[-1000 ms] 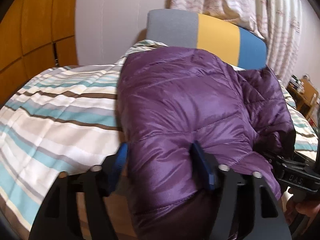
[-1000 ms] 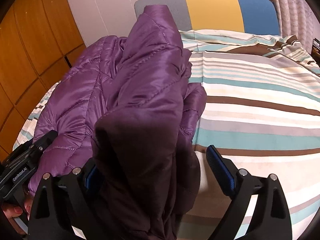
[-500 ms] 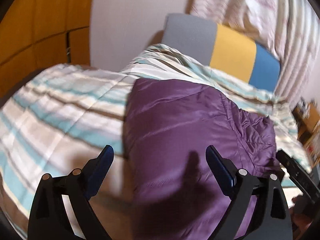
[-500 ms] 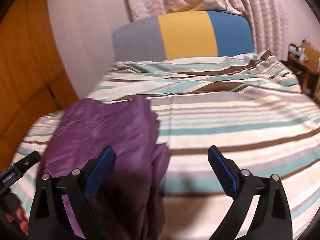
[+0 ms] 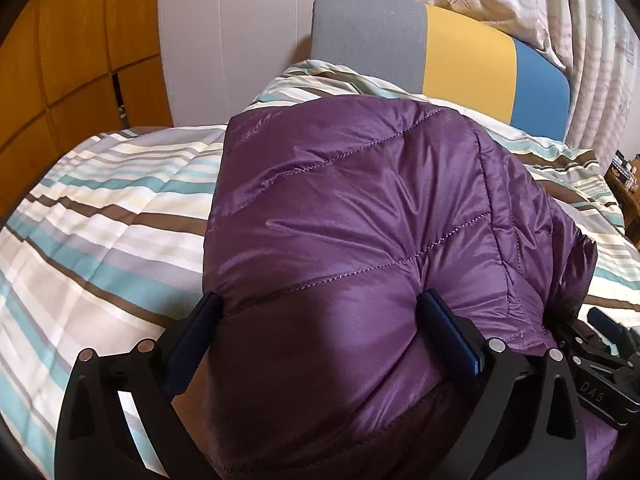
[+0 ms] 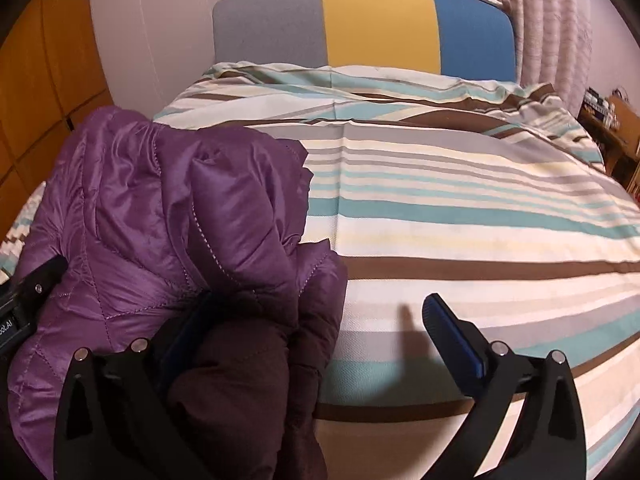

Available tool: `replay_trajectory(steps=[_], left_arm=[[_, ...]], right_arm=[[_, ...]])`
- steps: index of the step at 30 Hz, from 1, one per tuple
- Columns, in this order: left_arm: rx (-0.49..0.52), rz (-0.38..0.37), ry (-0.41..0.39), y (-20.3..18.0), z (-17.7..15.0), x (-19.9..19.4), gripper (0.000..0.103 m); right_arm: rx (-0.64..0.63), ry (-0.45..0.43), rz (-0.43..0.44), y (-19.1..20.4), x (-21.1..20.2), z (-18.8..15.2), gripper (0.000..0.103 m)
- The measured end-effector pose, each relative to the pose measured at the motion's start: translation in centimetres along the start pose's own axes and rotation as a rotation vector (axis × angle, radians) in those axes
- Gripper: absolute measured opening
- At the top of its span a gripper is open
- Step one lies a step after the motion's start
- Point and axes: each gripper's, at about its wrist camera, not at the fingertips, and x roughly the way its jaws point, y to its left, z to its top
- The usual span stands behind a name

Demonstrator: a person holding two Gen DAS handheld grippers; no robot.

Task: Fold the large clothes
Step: 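Lower the jacket bundle onto the bed and open the left tool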

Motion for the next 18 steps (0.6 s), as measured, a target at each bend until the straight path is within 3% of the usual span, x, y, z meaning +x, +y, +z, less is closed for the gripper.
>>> replay_trajectory(steps=[10, 18], left_arm=[[-0.022, -0.008, -0.052, 0.3, -0.4, -1.2, 0.1], [-0.02, -0.013, -0.126, 0.6, -2.9, -6.7, 0.1]], right_arm=[[-0.008, -0.013, -0.004, 0.3, -0.5, 0.2, 0.101], [0.049, -0.066, 0.046, -0.5, -6.2, 0.0, 0.101]])
